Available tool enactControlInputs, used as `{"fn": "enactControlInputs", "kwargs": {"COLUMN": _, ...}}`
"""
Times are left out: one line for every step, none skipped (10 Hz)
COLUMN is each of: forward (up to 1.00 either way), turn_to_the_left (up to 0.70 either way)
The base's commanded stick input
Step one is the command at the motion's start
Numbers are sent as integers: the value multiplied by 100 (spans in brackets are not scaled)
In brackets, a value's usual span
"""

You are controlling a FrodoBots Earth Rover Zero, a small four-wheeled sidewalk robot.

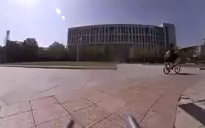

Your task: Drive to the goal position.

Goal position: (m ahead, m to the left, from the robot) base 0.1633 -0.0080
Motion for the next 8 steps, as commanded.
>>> {"fn": "enactControlInputs", "kwargs": {"forward": 70, "turn_to_the_left": -29}}
{"fn": "enactControlInputs", "kwargs": {"forward": 70, "turn_to_the_left": -20}}
{"fn": "enactControlInputs", "kwargs": {"forward": 70, "turn_to_the_left": -4}}
{"fn": "enactControlInputs", "kwargs": {"forward": 70, "turn_to_the_left": 0}}
{"fn": "enactControlInputs", "kwargs": {"forward": 70, "turn_to_the_left": 0}}
{"fn": "enactControlInputs", "kwargs": {"forward": 70, "turn_to_the_left": 0}}
{"fn": "enactControlInputs", "kwargs": {"forward": 70, "turn_to_the_left": 0}}
{"fn": "enactControlInputs", "kwargs": {"forward": 70, "turn_to_the_left": 0}}
